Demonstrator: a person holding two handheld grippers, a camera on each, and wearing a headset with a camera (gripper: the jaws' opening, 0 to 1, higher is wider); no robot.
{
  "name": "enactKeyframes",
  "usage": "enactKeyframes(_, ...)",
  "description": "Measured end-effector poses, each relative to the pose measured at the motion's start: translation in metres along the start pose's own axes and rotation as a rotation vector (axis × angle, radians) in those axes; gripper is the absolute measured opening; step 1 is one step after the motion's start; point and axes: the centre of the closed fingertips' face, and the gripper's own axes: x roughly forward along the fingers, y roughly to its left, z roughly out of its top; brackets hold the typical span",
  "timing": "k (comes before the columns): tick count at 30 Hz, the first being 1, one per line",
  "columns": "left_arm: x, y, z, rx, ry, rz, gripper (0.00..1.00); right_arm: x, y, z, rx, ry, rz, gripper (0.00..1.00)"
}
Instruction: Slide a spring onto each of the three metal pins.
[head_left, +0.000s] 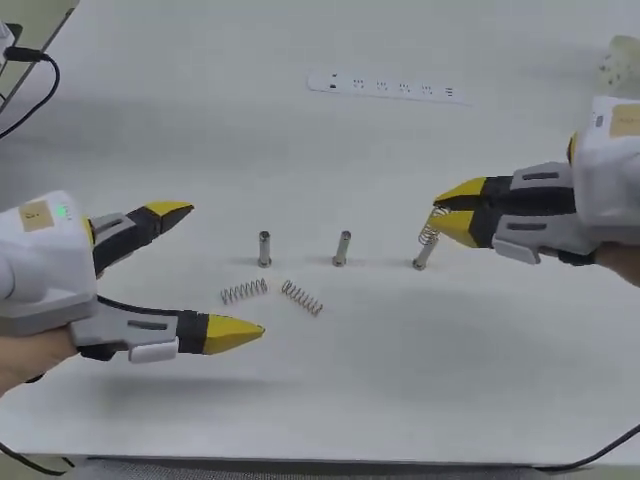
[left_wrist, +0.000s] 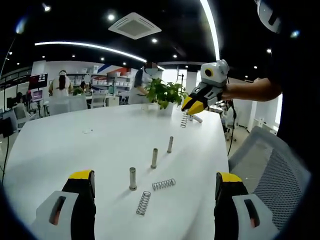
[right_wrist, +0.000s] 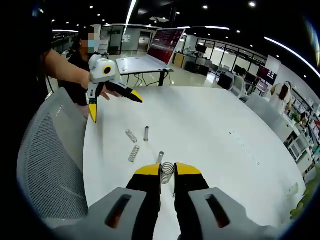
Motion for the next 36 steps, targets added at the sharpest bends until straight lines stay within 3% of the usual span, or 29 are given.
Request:
enactKeyframes(5, -0.002, 0.0, -0.002, -0.003, -0.001, 0.005, 0.98, -0.004, -0.02, -0.007, 0.045, -0.005, -0.065, 0.07)
enactKeyframes(10, -0.002, 0.001, -0.002, -0.004, -0.002, 0.01, 0.98, -0.001, -0.03, -0.013, 0.071, 0.005, -0.085, 0.07)
enactKeyframes(36, -0.003, 0.002, -0.002, -0.011, -0.002, 0.02, 0.98, 0.017, -0.041, -0.038, 0.125, 0.05, -0.1, 0.06)
